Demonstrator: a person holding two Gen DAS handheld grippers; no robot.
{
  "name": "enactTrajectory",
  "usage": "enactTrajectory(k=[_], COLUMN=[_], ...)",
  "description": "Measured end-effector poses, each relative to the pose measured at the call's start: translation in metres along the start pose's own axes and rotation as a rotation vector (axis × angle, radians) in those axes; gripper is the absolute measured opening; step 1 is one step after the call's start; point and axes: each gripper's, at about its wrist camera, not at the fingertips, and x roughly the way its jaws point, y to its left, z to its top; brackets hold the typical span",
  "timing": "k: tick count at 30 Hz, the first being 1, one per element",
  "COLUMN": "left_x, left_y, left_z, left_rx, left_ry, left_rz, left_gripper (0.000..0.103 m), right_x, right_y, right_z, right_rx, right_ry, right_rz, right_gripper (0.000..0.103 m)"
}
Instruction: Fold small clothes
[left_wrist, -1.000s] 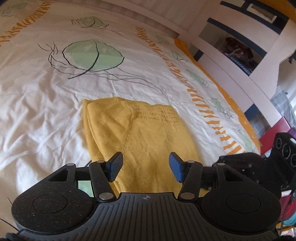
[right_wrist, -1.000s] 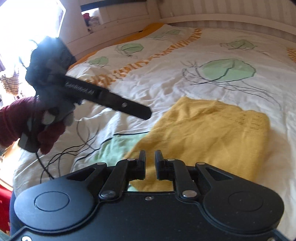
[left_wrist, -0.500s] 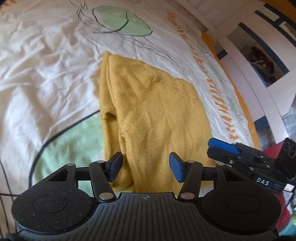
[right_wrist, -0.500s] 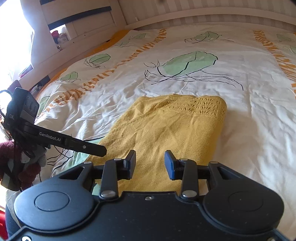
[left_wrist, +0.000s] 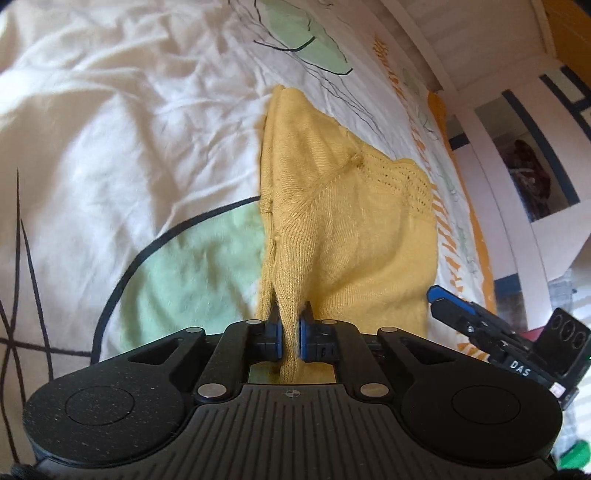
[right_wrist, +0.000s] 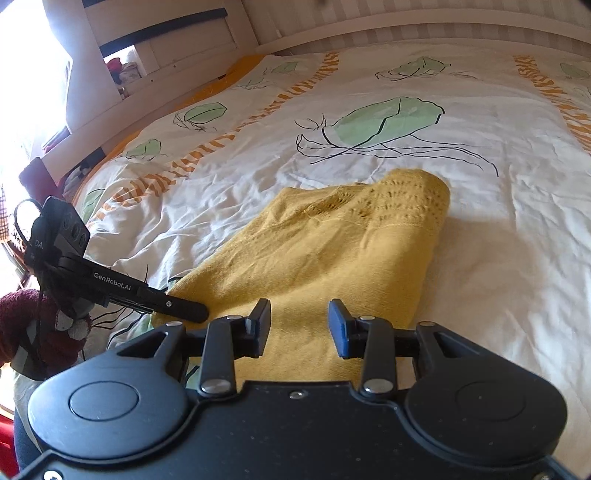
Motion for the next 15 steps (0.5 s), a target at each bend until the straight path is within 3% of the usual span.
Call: enactTrajectory(k=[3, 4, 7, 11, 13, 15], left_x=[0.002, 0.001, -0.003, -0.004, -0.002, 0.000], left_y=[-0.005, -0.009, -0.025, -0.047, -0.048, -0.048], left_z=[-0.001, -0.001, -0.001, 0.003, 0.007, 0.009], left_rx=[0.001, 0.012, 0.085, 0.180, 0.181, 0.189], left_ry=[-0.006, -0.007, -0.026, -0.072, -0.086, -0.105], left_rz=[-0.021, -0.029, -0.019, 0.031, 0.043, 0.071], left_gripper=[0.025, 0.035, 0.054, 0.057, 0.058, 0.060], right_x=[0.002, 0.001, 0.001, 0.017, 0.039, 0.063], right_y=[-0.004, -0.006, -0.012, -0.017, -0.032, -0.058], right_z=[0.003, 0.004, 0.012, 0.029, 0.040, 0.049], right_rx=[0.015, 0.024, 0.019, -0.045, -0.032, 0.011], right_ry=[-0.005, -0.010, -0.042, -0.058, -0.015, -0.003], right_rz=[-0.018, -0.023, -0.035, 0.018, -0.041, -0.120], right_gripper=[0.049, 0.055, 0.058, 0.058, 0.058, 0.051])
